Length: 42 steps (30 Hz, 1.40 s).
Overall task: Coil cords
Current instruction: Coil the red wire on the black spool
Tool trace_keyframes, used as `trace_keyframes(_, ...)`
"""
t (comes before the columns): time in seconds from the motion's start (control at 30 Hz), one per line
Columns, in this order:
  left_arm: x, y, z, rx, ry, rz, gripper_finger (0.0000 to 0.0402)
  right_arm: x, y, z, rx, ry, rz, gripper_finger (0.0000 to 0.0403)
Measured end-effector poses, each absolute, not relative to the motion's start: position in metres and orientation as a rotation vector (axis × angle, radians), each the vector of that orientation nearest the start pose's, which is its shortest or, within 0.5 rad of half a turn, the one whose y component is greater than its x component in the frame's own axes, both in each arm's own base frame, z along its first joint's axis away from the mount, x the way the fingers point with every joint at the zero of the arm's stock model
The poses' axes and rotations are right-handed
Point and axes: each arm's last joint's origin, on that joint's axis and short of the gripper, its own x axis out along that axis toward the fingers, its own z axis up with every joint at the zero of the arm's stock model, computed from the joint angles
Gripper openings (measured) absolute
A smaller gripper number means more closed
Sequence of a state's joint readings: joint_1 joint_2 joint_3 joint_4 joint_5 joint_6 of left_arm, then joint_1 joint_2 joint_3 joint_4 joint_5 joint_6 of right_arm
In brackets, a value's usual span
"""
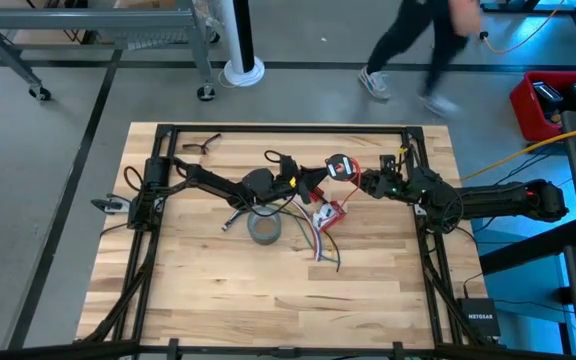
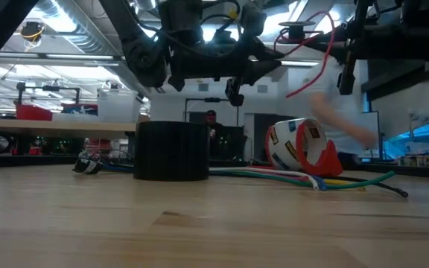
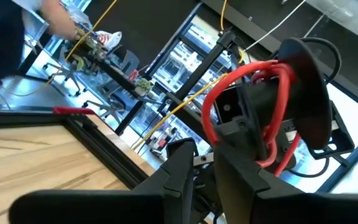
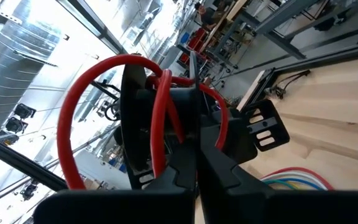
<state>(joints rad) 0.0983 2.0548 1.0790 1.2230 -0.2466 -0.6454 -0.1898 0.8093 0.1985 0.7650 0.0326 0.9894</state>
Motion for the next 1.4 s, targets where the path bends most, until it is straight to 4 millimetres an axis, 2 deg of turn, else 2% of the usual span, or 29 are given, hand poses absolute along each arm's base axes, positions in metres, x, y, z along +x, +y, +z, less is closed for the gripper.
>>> trace_keyframes(0.37, 0.429, 0.049, 0.207, -0.571, -0.368, 0.213, 0.0056, 0.165, -0.033, 0.218, 0.971, -0.253, -0.126, 0.0003)
trace_keyframes(0.7, 0.430, 0.048, 0.205, -0.592, -0.349, 0.209, 0.0053, 0.165, -0.033, 0.218, 0.971, -0.247, -0.128, 0.0003)
trace_keyframes(0.93, 0.428, 0.048, 0.202, -0.607, -0.342, 0.206, 0.0006, 0.165, -0.033, 0.218, 0.972, -0.245, -0.129, 0.0003)
trace_keyframes(1.4, 0.427, 0.042, 0.199, -0.634, -0.329, 0.193, 0.0003, 0.165, -0.033, 0.217, 0.970, -0.244, -0.131, 0.0003)
